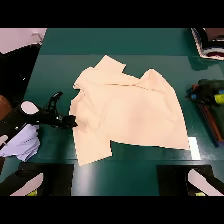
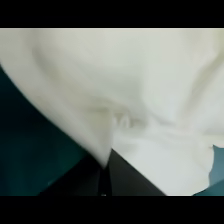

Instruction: Fold the shirts.

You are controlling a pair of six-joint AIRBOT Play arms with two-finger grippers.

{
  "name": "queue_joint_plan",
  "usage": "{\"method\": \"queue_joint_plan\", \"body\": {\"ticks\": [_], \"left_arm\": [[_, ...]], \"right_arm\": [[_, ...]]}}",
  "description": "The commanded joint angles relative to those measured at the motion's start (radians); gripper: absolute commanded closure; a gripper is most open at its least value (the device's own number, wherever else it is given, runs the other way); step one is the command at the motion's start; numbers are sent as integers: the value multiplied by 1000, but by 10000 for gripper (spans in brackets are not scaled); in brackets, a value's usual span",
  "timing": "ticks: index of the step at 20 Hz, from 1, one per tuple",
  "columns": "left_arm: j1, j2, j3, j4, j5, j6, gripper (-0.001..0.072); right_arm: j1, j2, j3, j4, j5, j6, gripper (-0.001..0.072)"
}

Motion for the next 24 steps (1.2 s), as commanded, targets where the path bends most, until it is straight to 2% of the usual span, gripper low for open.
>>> {"method": "queue_joint_plan", "body": {"ticks": [1,2,3,4,6,9,11,15,17,18,20,21,24], "left_arm": [[-5,1,80,-1,-35,14,685],[-5,1,98,-1,-35,17,685],[-5,1,114,-2,-34,23,685],[-5,1,123,-4,-31,26,686],[-5,1,130,-5,-18,29,685],[-5,1,130,-5,-16,29,685],[-5,1,130,-5,-15,29,685],[-5,1,130,-5,-17,30,685],[-5,1,130,-2,-19,30,685],[-5,1,130,0,-19,31,685],[-5,2,131,0,-24,37,686],[-5,14,132,1,-28,36,687],[-5,126,176,46,-34,-5,687]], "right_arm": [[-149,82,-167,-254,36,35,333],[-201,112,-246,-309,29,35,266],[-259,134,-330,-344,23,34,147],[-316,141,-405,-356,15,34,134],[-385,141,-518,-357,-27,32,137],[-389,142,-599,-356,-92,32,141],[-357,134,-613,-354,-119,32,206],[-250,27,-613,-249,-168,33,210],[-199,-5,-613,-205,-226,35,279],[-177,-12,-613,-197,-241,35,336],[-128,-2,-613,-201,-248,33,607],[-108,21,-609,-200,-248,32,687],[-40,133,-511,-197,-231,33,689]]}}
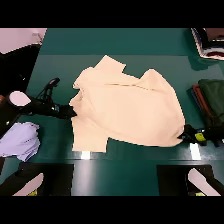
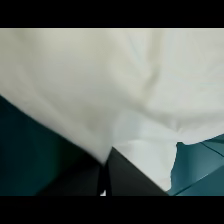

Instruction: Fold the shirts.

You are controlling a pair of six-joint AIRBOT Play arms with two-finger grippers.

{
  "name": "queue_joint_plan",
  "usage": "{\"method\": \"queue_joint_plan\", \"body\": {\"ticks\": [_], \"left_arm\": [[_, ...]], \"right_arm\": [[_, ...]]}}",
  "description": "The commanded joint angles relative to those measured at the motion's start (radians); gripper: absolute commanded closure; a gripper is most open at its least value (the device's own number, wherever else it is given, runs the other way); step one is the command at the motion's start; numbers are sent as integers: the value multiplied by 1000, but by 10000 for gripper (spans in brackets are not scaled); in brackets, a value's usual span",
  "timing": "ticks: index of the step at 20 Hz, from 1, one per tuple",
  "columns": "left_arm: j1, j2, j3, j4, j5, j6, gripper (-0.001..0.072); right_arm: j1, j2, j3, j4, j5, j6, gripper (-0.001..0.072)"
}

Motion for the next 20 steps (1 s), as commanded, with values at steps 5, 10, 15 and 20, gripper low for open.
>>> {"method": "queue_joint_plan", "body": {"ticks": [5,10,15,20], "left_arm": [[0,222,392,141,-64,-89,686],[0,230,903,145,-79,-104,686],[0,229,1262,154,-63,-164,687],[0,221,1365,211,-42,-169,687]], "right_arm": [[161,224,477,21,0,12,689],[145,279,948,14,-1,12,688],[56,295,1253,10,78,12,689],[20,216,1461,11,195,31,690]]}}
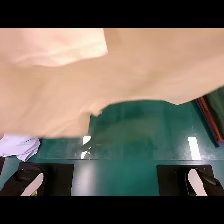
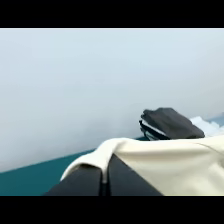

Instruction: Fold the shirts.

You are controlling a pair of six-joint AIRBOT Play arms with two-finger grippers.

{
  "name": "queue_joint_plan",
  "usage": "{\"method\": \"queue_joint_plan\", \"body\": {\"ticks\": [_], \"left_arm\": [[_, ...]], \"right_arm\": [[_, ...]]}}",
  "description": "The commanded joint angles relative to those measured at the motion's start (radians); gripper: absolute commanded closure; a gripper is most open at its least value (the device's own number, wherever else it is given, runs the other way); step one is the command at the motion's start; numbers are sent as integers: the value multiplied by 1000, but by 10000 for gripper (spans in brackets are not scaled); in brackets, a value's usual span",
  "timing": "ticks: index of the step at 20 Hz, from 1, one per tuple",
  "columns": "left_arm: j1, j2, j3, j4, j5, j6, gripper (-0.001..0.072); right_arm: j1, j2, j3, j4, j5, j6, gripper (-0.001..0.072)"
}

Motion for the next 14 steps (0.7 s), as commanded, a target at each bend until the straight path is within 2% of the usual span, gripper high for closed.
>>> {"method": "queue_joint_plan", "body": {"ticks": [1,6,10,14], "left_arm": [[0,-20,61,64,-31,-11,687],[0,-95,-232,177,-90,-35,685],[0,-258,-500,174,-82,-45,684],[0,-507,-600,174,-19,-42,684]], "right_arm": [[-19,-73,160,-2,111,29,690],[35,-262,189,-4,258,102,690],[167,-457,1,-42,306,130,690],[260,-682,-171,-118,266,136,690]]}}
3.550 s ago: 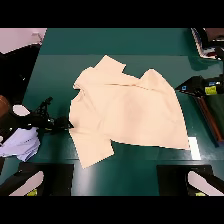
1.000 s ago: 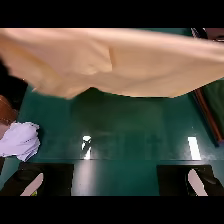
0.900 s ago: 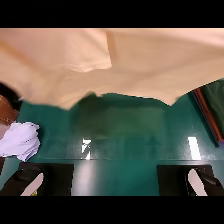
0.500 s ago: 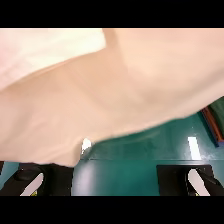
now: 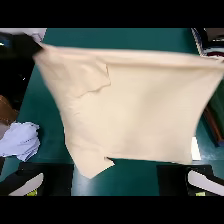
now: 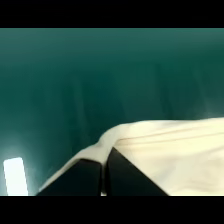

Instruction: Fold the shirts.

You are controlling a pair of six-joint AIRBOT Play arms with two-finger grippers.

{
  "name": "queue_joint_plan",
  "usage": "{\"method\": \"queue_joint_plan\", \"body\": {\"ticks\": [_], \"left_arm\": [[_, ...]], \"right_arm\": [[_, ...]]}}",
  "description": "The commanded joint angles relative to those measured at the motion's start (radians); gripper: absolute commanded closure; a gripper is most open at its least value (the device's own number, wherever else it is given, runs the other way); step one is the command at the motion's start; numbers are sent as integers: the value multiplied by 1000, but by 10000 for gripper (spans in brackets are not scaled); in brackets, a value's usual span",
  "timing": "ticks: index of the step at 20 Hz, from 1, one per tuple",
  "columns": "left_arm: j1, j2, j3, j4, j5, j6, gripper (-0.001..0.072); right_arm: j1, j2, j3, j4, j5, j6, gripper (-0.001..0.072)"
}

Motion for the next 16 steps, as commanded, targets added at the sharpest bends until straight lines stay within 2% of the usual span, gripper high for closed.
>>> {"method": "queue_joint_plan", "body": {"ticks": [1,3,6,9,12,14,16], "left_arm": [[1,-221,-84,2,81,8,684],[1,-325,-83,-6,188,16,684],[9,-440,-38,-5,314,17,685],[35,-499,29,-11,342,54,685],[58,-494,61,-12,258,87,684],[66,-483,61,-10,113,95,684],[66,-483,40,-8,-23,152,685]], "right_arm": [[79,-201,-129,-46,-50,11,690],[102,-309,-121,-45,-131,-29,690],[106,-456,8,-27,-213,-33,690],[106,-528,131,-28,-279,-33,690],[108,-533,192,-28,-250,-58,690],[108,-504,161,-31,-218,-68,690],[116,-448,61,-32,-230,-67,690]]}}
